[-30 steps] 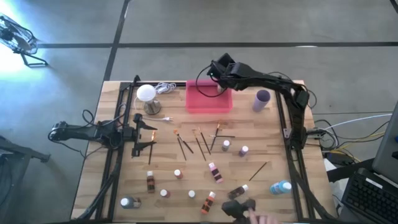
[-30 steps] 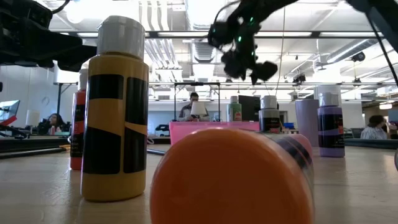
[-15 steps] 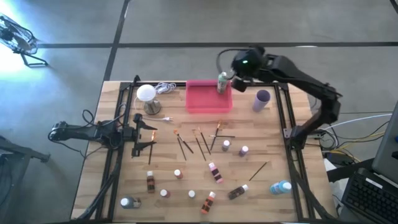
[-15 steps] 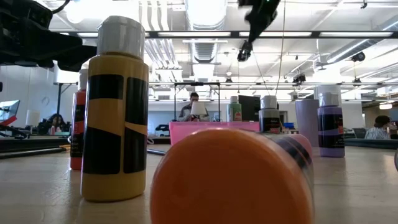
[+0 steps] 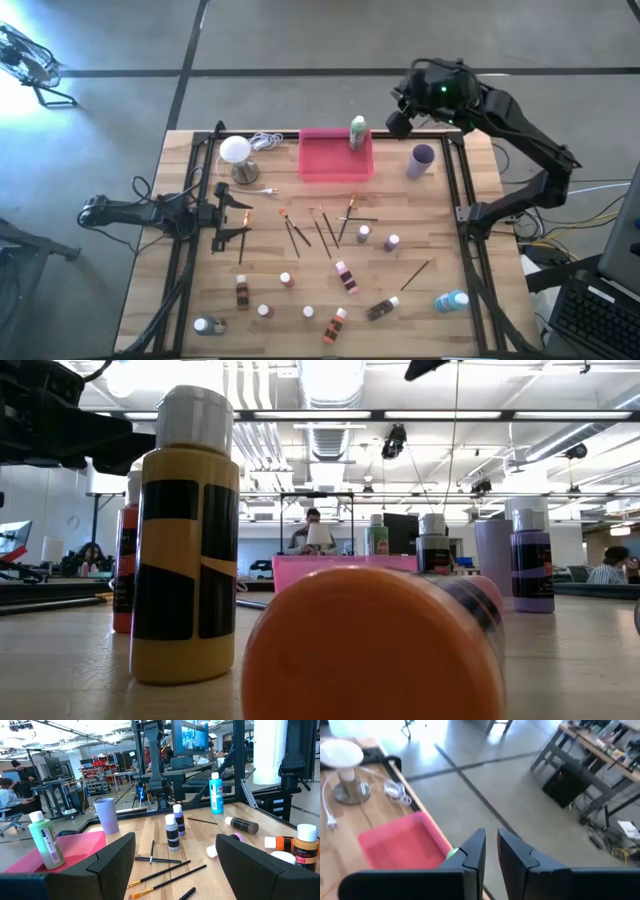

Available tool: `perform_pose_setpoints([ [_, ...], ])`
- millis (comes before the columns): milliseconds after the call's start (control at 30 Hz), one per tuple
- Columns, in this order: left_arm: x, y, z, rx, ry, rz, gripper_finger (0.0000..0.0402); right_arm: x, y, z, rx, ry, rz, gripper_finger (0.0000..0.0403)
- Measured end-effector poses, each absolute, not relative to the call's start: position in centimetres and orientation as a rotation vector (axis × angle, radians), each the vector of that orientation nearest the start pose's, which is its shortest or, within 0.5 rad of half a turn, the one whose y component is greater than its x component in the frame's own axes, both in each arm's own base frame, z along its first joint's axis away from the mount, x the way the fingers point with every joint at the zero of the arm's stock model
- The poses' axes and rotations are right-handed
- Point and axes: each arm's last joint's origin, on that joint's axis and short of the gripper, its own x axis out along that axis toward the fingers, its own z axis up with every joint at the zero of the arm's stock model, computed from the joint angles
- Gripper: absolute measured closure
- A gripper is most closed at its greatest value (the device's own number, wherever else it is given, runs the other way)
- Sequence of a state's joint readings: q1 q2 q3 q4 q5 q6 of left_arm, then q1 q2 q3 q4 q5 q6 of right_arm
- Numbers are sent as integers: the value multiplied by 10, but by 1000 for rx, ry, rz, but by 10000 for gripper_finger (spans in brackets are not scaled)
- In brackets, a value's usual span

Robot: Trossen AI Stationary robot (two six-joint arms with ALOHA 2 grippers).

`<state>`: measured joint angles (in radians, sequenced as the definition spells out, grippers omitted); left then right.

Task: Pick & Place Paint Supplies
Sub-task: Put the black silver paint brush into the violet cup

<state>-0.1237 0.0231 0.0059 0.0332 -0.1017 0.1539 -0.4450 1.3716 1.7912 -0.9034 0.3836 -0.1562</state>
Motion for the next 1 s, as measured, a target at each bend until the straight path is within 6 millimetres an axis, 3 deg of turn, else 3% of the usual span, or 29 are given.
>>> perform_pose_setpoints([
  [233,98,-9,167,152,-17,-21,119,230,-121,475,-135,505,-757,346],
  [633,99,-9,166,154,-5,-24,119,268,-123,464,-38,409,-369,318],
  [1000,99,-9,166,153,-8,-19,119,276,-110,462,59,400,-331,318],
])
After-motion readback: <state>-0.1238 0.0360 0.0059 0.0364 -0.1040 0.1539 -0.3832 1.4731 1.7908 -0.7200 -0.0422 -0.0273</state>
